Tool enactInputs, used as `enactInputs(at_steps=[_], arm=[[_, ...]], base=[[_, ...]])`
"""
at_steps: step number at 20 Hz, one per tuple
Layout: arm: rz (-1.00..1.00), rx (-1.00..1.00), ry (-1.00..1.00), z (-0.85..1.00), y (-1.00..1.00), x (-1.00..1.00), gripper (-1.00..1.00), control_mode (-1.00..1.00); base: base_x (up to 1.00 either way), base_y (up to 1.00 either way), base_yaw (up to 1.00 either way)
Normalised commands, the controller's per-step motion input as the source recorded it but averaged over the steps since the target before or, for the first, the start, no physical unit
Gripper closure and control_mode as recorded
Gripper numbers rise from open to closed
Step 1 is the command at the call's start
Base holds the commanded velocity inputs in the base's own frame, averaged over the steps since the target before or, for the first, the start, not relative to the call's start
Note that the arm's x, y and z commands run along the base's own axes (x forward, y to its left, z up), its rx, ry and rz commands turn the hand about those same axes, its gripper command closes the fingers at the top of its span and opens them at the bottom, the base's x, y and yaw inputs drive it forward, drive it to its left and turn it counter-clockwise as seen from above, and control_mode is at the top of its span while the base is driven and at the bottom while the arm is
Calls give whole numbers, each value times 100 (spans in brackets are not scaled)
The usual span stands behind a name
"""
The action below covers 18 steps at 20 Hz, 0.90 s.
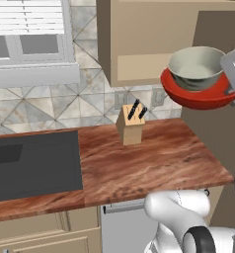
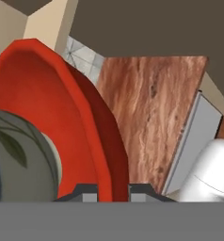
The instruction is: Pick up the bowls on the counter and stack them on top of one another in the open cabinet. Place the smaller bowl on top of the larger bowl.
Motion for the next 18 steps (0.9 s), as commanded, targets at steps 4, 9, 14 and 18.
enactInputs(at_steps=[4,9,14,18], arm=[[-15,0,-6,12,-5,21,100,-100],[-11,0,0,0,0,66,100,-100],[-9,0,-3,0,0,71,100,-100],[-6,0,-8,0,0,63,100,-100]], base=[[0,0,0],[0,0,0],[0,0,0],[0,0,0]])
